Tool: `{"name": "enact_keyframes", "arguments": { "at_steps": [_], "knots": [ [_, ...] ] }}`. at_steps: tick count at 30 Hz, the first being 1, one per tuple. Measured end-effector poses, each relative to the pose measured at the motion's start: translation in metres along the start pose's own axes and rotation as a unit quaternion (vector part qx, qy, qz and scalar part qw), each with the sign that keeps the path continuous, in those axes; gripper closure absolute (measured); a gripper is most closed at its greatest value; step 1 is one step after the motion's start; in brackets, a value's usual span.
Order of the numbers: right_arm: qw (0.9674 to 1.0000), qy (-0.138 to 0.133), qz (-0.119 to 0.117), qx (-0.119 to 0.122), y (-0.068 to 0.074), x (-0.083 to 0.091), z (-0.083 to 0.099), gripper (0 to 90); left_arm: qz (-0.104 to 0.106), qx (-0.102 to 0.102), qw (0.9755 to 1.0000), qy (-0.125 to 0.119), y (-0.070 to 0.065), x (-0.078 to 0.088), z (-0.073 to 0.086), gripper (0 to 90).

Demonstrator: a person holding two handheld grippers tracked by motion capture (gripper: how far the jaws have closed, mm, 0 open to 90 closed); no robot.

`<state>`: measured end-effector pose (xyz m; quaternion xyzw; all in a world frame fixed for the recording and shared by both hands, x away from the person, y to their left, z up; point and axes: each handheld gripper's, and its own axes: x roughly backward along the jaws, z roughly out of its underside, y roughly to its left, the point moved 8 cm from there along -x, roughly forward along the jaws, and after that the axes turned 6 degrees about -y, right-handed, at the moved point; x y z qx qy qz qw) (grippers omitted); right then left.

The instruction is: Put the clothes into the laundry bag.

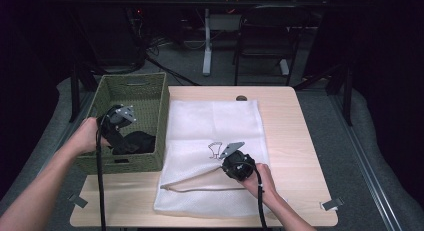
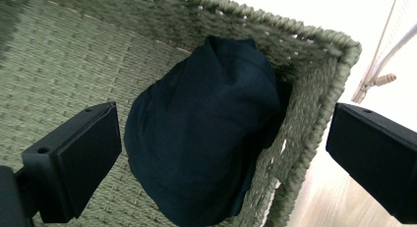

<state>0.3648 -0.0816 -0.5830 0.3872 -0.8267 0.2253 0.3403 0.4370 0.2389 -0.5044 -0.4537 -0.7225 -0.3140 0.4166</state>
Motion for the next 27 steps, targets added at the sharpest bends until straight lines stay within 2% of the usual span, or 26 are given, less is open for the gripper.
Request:
{"name": "enact_keyframes", "arguments": {
  "at_steps": [1, 3, 5, 6, 13, 19, 22, 23, 27],
  "knots": [
    [1.0000, 0.000, 0.000, 0.000, 0.000, 0.000, 0.000, 86.3, -0.002, -0.001, 1.0000, 0.004, 0.002, -0.001, 0.001, 0.5],
    [1.0000, 0.000, 0.000, 0.001, 0.000, 0.000, 0.000, 86.3, 0.007, 0.004, 0.9999, 0.008, 0.005, -0.005, 0.003, 0.6],
    [1.0000, 0.000, 0.000, 0.001, 0.000, 0.000, 0.000, 86.3, -0.002, 0.006, 0.9998, 0.017, 0.010, -0.010, 0.006, 1.1],
    [1.0000, 0.000, 0.000, 0.001, 0.000, 0.000, 0.000, 86.3, 0.003, 0.010, 0.9998, 0.018, 0.011, -0.013, 0.006, 1.3],
    [1.0000, 0.001, 0.001, 0.001, 0.000, 0.000, 0.000, 86.3, 0.008, 0.015, 0.9983, 0.056, 0.021, -0.031, 0.014, 5.0],
    [1.0000, 0.002, 0.001, 0.003, 0.000, 0.000, 0.001, 86.3, 0.017, 0.008, 0.9962, 0.085, 0.022, -0.047, 0.019, 6.8],
    [1.0000, 0.002, 0.001, -0.001, 0.000, 0.000, 0.001, 86.2, 0.026, 0.009, 0.9958, 0.088, 0.022, -0.054, 0.019, 7.0],
    [1.0000, 0.002, 0.001, 0.000, 0.000, 0.000, 0.001, 86.2, 0.035, 0.014, 0.9952, 0.090, 0.021, -0.057, 0.019, 8.2],
    [1.0000, 0.002, 0.001, 0.003, 0.000, -0.001, 0.001, 86.2, 0.045, 0.007, 0.9926, 0.112, 0.021, -0.065, 0.023, 14.9]
  ]
}}
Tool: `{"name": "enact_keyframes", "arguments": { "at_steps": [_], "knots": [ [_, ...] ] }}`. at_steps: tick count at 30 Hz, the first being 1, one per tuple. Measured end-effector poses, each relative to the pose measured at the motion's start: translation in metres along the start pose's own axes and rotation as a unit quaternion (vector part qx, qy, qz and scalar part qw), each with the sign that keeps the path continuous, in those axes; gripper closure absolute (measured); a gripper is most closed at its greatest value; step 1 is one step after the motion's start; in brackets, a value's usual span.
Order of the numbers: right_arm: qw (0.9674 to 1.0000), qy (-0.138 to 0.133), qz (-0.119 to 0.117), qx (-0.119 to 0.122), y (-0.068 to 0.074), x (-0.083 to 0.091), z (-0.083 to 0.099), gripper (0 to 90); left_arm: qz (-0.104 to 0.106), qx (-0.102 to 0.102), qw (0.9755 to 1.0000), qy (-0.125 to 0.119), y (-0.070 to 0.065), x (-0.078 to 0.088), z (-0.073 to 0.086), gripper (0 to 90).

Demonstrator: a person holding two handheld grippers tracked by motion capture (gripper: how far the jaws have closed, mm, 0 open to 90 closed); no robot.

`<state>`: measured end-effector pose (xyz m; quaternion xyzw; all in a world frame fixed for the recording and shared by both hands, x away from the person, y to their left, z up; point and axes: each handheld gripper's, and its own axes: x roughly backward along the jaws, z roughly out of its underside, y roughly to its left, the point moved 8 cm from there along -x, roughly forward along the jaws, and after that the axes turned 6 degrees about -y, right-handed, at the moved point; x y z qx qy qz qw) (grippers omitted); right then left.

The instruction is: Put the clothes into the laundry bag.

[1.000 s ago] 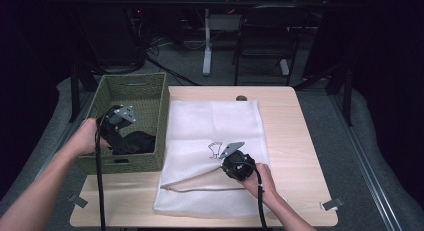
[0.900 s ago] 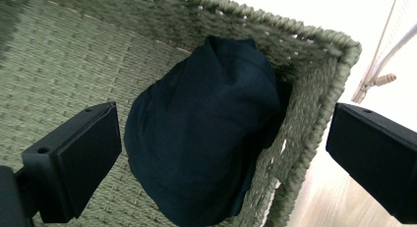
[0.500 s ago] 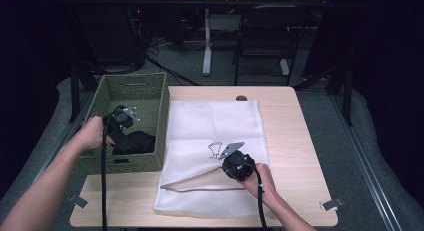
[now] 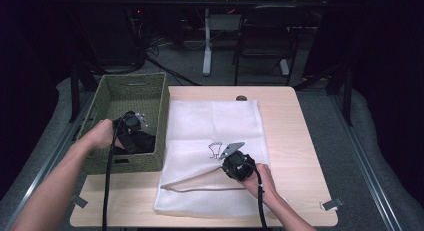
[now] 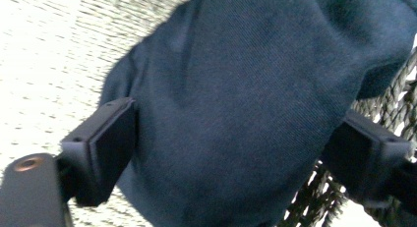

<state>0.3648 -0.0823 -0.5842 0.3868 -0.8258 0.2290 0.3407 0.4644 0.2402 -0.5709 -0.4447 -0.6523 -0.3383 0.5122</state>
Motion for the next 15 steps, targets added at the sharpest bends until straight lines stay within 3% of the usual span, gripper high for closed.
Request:
{"name": "enact_keyframes", "arguments": {
  "at_steps": [4, 8, 15],
  "knots": [
    [1.0000, 0.000, 0.000, 0.000, 0.0001, -0.0003, 0.0002, 86.2, -0.003, 0.001, 1.0000, 0.009, 0.0000, -0.0028, 0.0010, 22.9],
    [1.0000, -0.002, 0.002, 0.001, 0.0002, 0.0005, -0.0001, 86.2, -0.007, 0.004, 1.0000, 0.002, -0.0026, -0.0050, 0.0034, 45.3],
    [1.0000, -0.003, 0.003, 0.002, 0.0005, 0.0011, -0.0006, 86.2, -0.023, 0.004, 0.9997, 0.004, -0.0045, -0.0025, 0.0048, 54.6]
  ]
}}
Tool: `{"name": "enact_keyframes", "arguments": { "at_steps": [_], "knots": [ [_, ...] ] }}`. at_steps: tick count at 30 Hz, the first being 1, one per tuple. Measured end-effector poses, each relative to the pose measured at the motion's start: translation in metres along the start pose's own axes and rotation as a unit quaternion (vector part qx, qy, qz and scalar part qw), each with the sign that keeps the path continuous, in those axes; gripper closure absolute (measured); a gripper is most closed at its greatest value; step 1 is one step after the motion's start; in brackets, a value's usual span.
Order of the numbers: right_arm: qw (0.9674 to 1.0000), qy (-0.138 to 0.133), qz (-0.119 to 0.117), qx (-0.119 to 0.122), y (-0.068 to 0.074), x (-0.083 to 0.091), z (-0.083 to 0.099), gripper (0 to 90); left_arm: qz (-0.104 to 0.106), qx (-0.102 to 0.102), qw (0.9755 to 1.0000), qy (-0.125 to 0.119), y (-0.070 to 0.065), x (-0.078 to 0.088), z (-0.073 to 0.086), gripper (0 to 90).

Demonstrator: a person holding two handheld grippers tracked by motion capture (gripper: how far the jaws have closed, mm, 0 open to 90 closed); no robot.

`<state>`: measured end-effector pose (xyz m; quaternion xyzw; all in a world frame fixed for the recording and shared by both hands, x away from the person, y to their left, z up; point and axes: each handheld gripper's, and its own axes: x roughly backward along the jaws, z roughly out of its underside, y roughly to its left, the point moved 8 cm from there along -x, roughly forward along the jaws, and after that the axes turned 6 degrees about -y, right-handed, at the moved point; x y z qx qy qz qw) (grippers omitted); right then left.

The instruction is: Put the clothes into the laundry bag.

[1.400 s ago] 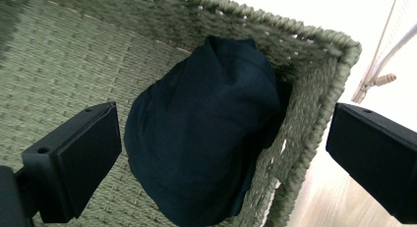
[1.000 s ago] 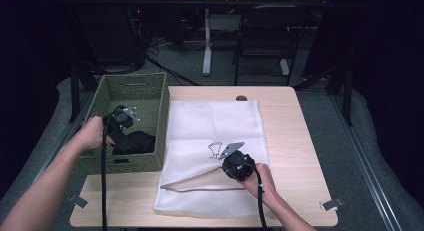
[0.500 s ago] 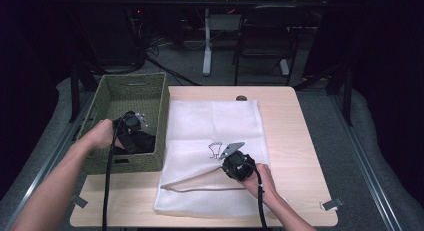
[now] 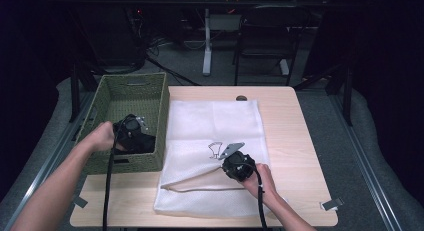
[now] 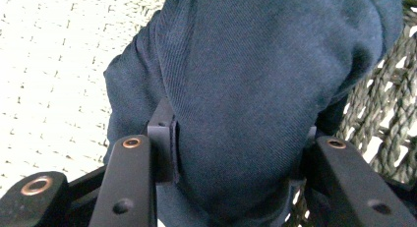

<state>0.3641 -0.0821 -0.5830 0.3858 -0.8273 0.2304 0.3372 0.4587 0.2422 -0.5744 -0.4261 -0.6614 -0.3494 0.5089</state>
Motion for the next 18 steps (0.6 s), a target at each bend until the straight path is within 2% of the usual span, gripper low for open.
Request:
{"name": "enact_keyframes", "arguments": {
  "at_steps": [6, 9, 12, 18],
  "knots": [
    [1.0000, -0.002, 0.000, 0.000, 0.000, 0.000, 0.000, 86.2, -0.016, 0.005, 0.9999, 0.005, 0.000, 0.006, -0.001, 54.8],
    [1.0000, -0.002, 0.000, -0.003, 0.000, 0.000, 0.000, 86.2, -0.016, 0.015, 0.9997, -0.013, 0.001, 0.012, -0.001, 54.8],
    [1.0000, -0.002, 0.000, -0.002, 0.000, 0.000, 0.000, 86.2, -0.017, 0.018, 0.9995, -0.021, 0.002, 0.018, 0.000, 54.8],
    [1.0000, -0.002, 0.000, -0.002, 0.000, 0.000, 0.000, 86.2, -0.033, 0.026, 0.9990, -0.018, 0.005, 0.031, 0.002, 54.9]
  ]
}}
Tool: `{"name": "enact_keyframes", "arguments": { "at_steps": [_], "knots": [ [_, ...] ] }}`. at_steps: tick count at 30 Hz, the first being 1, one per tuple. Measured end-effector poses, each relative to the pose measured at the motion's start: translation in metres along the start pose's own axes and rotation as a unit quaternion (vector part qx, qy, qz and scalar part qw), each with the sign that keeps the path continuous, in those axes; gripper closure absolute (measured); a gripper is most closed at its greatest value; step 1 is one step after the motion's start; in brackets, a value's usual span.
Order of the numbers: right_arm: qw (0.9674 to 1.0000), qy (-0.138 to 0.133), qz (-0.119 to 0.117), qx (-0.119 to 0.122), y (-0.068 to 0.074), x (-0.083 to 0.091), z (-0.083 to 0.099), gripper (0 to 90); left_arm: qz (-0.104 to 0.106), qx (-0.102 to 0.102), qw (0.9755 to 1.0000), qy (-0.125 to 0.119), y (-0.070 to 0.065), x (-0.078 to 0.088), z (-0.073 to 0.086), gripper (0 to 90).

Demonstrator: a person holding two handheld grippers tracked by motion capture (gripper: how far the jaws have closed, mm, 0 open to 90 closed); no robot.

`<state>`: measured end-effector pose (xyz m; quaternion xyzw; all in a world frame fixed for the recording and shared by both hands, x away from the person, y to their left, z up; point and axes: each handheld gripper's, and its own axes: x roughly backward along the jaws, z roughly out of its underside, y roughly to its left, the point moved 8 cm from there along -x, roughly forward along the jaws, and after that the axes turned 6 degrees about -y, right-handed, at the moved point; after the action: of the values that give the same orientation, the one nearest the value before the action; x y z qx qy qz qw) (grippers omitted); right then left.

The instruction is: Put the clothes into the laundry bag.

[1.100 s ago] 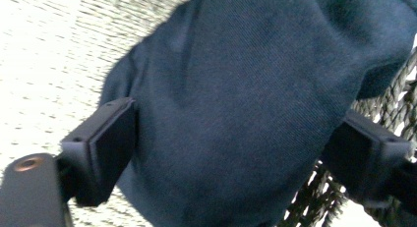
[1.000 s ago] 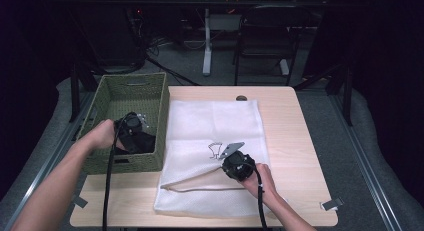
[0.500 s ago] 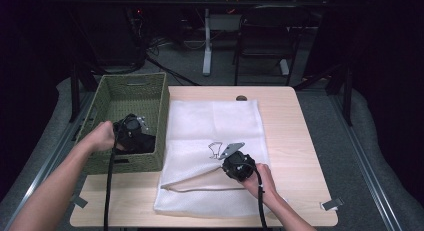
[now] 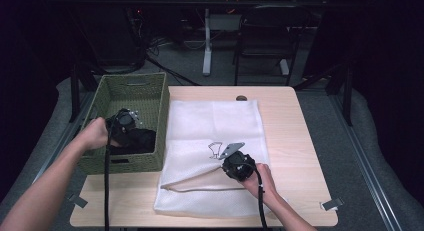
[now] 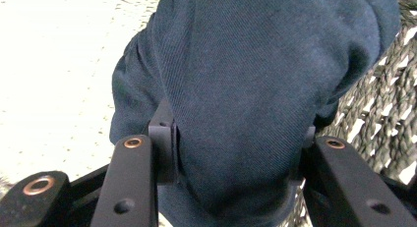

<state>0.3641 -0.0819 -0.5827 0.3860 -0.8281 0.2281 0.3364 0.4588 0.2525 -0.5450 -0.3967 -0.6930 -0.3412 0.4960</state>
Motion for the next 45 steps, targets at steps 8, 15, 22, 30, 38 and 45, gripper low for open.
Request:
{"name": "enact_keyframes", "arguments": {
  "at_steps": [8, 15, 22, 30, 38, 45],
  "knots": [
    [1.0000, -0.004, -0.003, 0.001, -0.001, 0.000, 0.000, 86.2, -0.011, -0.003, 0.9999, -0.001, 0.000, 0.016, -0.001, 55.4],
    [1.0000, -0.004, -0.004, 0.000, 0.000, 0.000, 0.000, 86.2, -0.023, -0.003, 0.9997, -0.003, -0.001, 0.032, -0.003, 55.8],
    [1.0000, -0.005, -0.003, 0.001, 0.001, 0.001, 0.000, 86.2, -0.035, -0.001, 0.9994, 0.003, 0.002, 0.047, -0.001, 55.8],
    [1.0000, -0.004, -0.004, 0.004, 0.001, 0.000, 0.000, 86.2, -0.048, 0.005, 0.9988, 0.007, 0.005, 0.064, 0.001, 55.7],
    [1.0000, -0.001, -0.004, 0.008, 0.000, 0.000, 0.001, 86.2, -0.058, 0.003, 0.9983, 0.005, 0.006, 0.083, -0.003, 55.8],
    [1.0000, -0.001, -0.004, 0.008, 0.000, 0.000, 0.001, 86.2, -0.067, 0.002, 0.9978, 0.005, 0.005, 0.099, -0.008, 55.8]
  ]
}}
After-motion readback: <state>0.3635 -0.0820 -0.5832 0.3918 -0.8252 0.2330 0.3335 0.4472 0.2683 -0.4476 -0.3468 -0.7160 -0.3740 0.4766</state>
